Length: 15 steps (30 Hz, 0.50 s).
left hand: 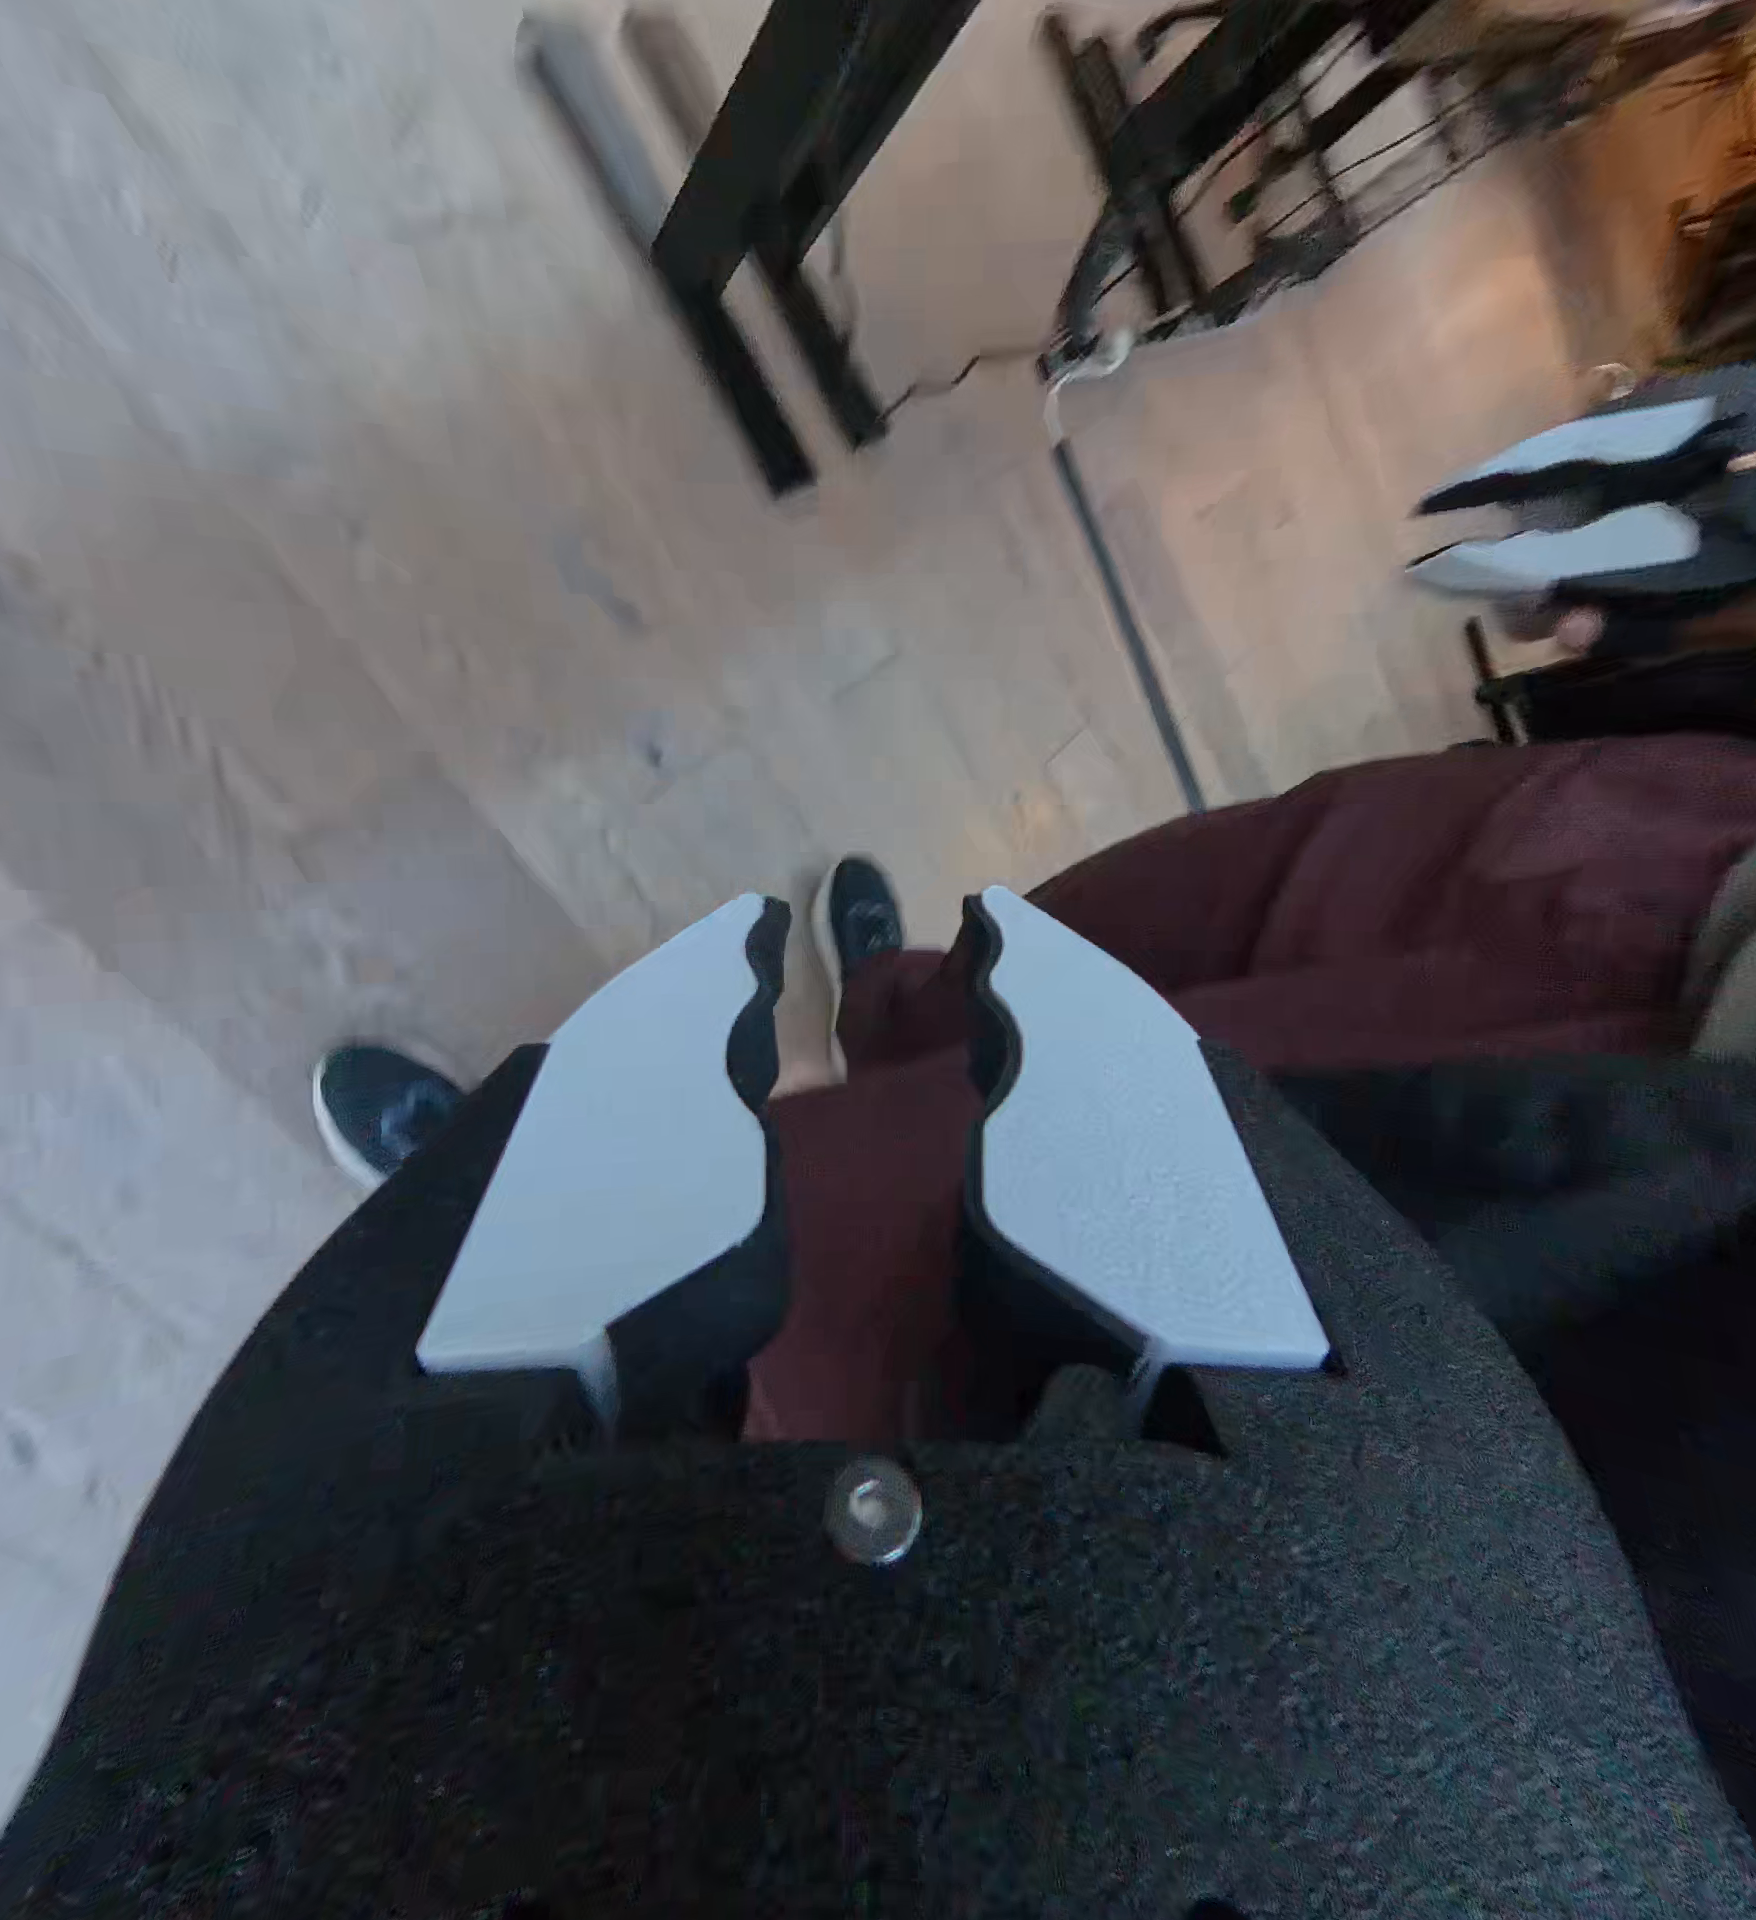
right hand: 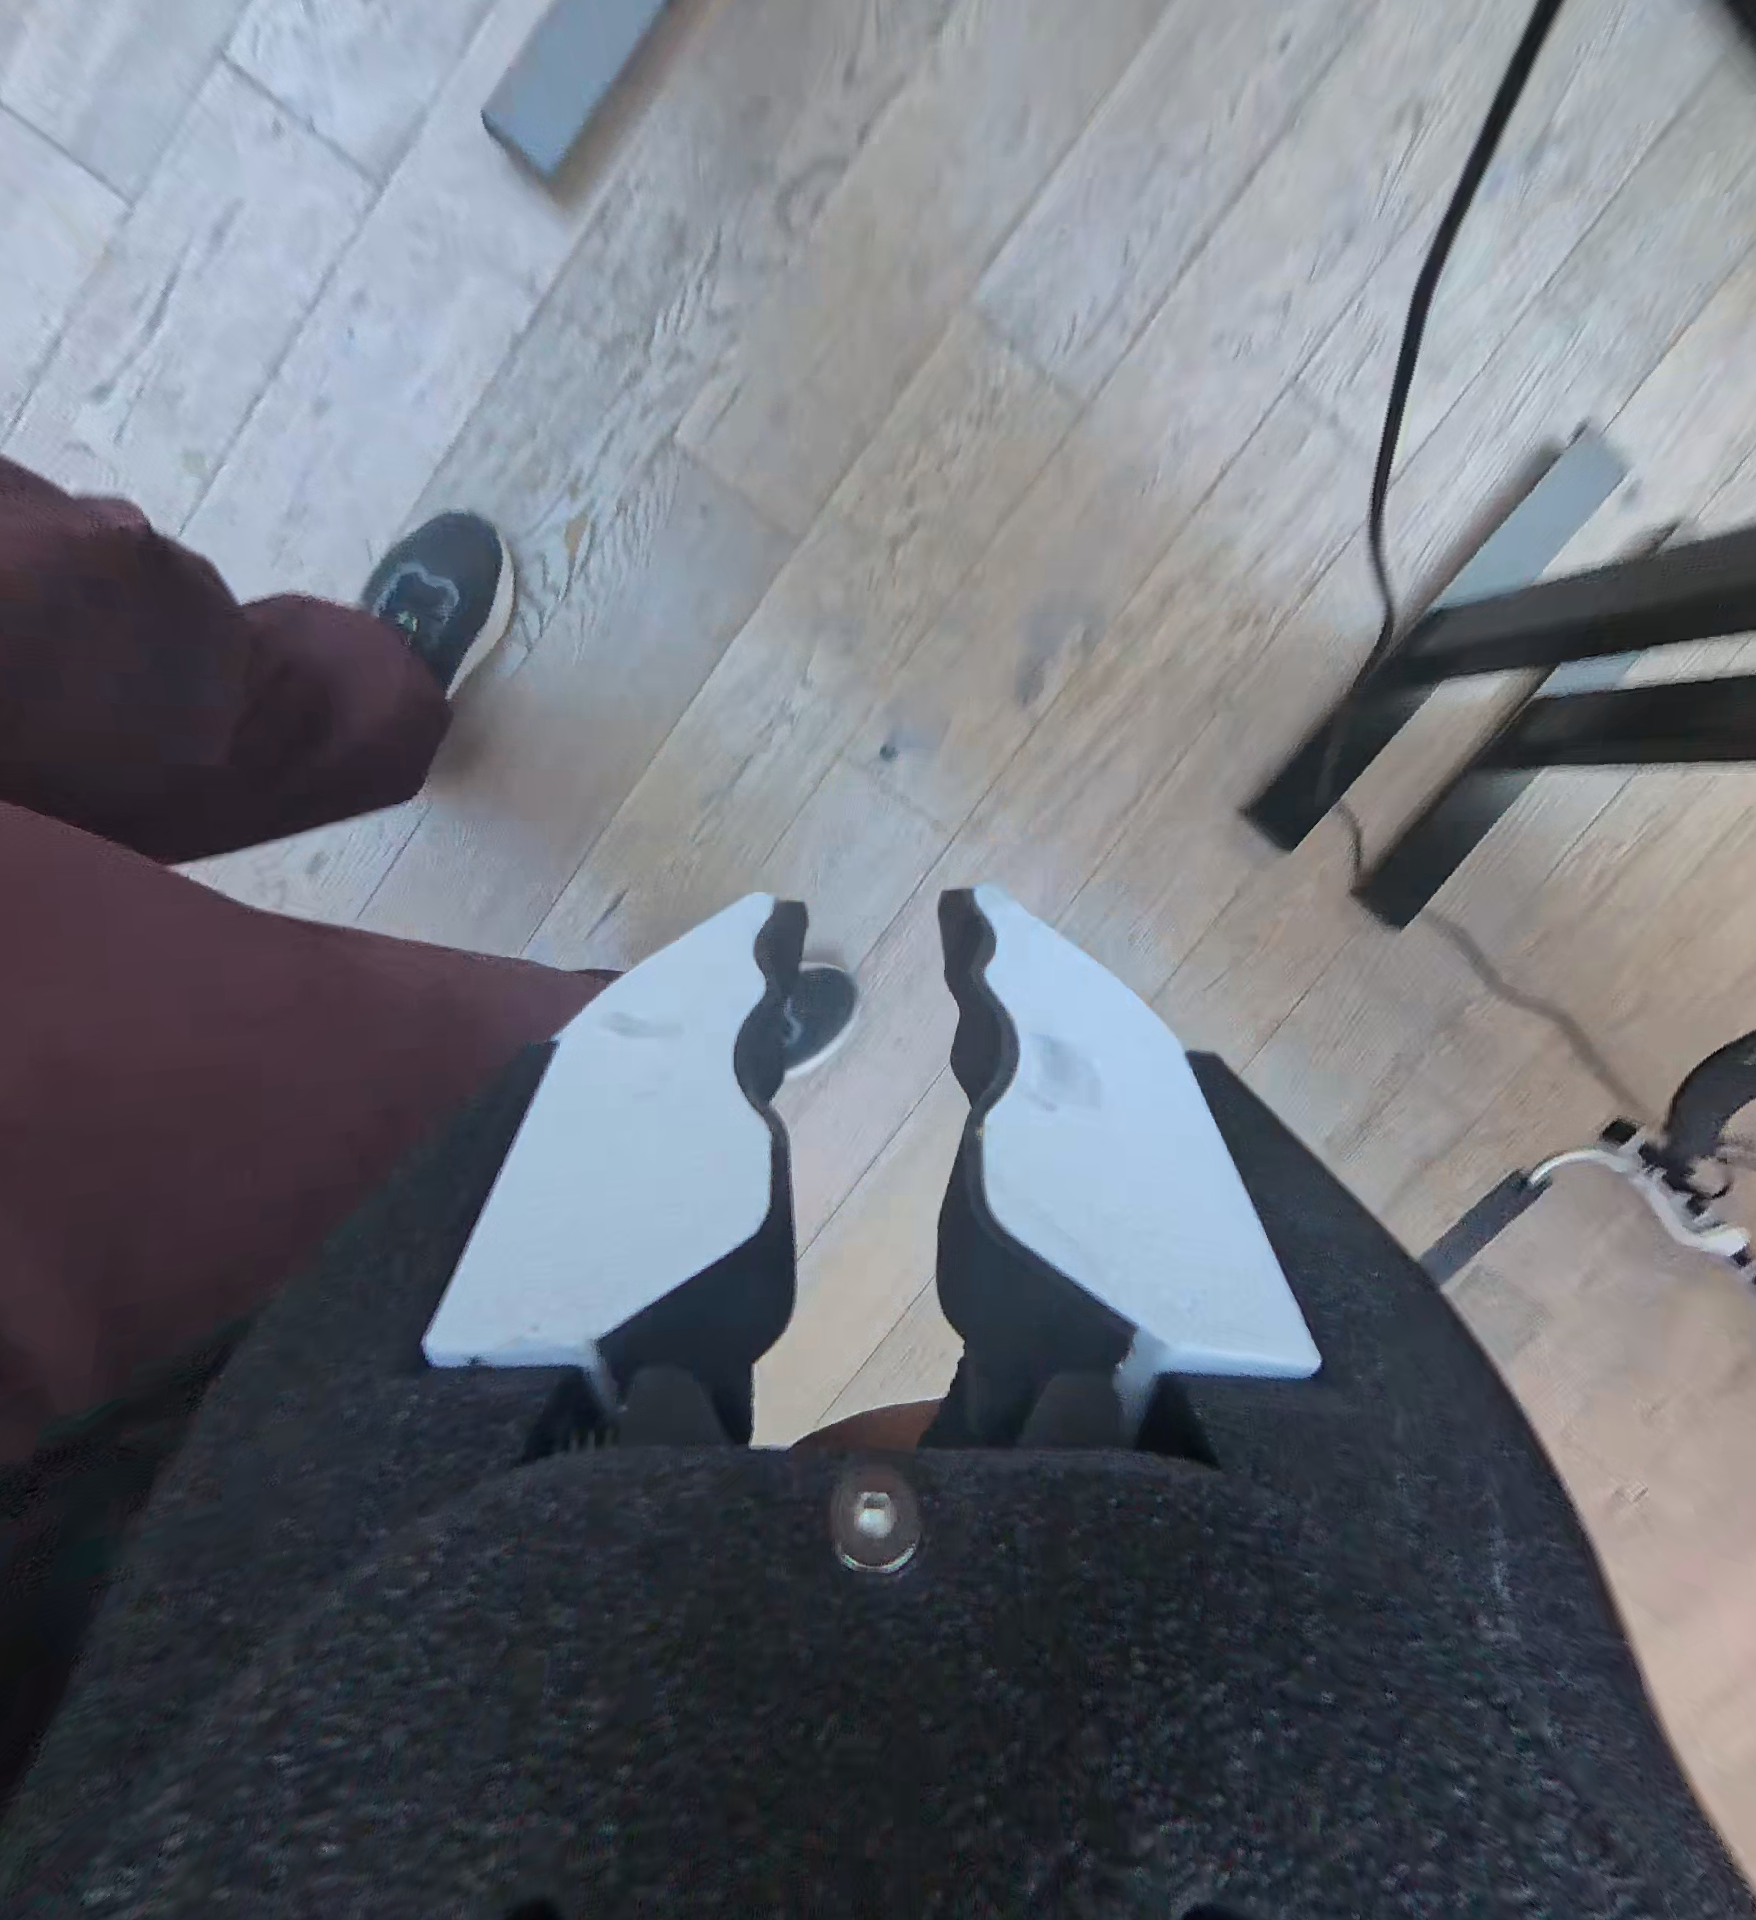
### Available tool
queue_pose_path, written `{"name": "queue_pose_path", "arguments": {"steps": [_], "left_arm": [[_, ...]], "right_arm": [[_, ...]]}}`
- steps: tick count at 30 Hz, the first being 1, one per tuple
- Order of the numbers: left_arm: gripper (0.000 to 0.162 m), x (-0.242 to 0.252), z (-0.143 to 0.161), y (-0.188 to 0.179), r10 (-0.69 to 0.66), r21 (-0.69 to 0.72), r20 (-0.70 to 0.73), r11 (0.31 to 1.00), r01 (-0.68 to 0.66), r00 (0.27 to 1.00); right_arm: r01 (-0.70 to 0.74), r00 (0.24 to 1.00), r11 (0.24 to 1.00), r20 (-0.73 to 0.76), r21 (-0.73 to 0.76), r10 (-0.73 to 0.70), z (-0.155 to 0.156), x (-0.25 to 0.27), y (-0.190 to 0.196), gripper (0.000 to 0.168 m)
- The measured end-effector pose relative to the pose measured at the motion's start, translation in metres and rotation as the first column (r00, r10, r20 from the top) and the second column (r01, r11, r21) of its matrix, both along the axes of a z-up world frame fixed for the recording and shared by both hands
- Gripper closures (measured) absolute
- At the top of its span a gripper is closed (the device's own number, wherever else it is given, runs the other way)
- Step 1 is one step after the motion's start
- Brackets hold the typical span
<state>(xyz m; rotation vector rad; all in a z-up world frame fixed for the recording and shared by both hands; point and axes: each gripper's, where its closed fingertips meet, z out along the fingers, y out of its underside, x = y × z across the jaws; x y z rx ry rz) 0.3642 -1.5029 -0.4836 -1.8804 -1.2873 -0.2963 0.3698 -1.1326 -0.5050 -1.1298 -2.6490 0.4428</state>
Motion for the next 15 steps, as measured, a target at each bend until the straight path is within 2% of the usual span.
{"name": "queue_pose_path", "arguments": {"steps": [3,6,8,11,15], "left_arm": [[0.131,0.072,-0.05,-0.007,0.145,-0.099,0.222,0.987,-0.126,0.964],[0.133,0.116,-0.069,0.027,0.217,-0.174,0.292,0.97,-0.172,0.931],[0.133,0.121,-0.068,0.076,0.241,-0.2,0.286,0.961,-0.189,0.927],[0.134,0.086,-0.049,0.179,0.219,-0.179,0.197,0.966,-0.185,0.956],[0.135,0.014,-0.013,0.317,-0.027,-0.215,0.049,0.976,0.037,0.998]], "right_arm": [[-0.009,1.0,1.0,0.029,-0.019,0.01,-0.008,0.024,0.05,0.138],[-0.05,0.999,0.998,0.007,-0.037,0.05,-0.004,0.047,0.104,0.138],[-0.068,0.997,0.997,0.028,-0.033,0.069,-0.004,0.073,0.149,0.139],[-0.062,0.996,0.998,0.068,-0.018,0.063,-0.007,0.112,0.22,0.141],[0.034,0.992,0.999,0.123,-0.035,-0.029,-0.02,0.14,0.302,0.143]]}}
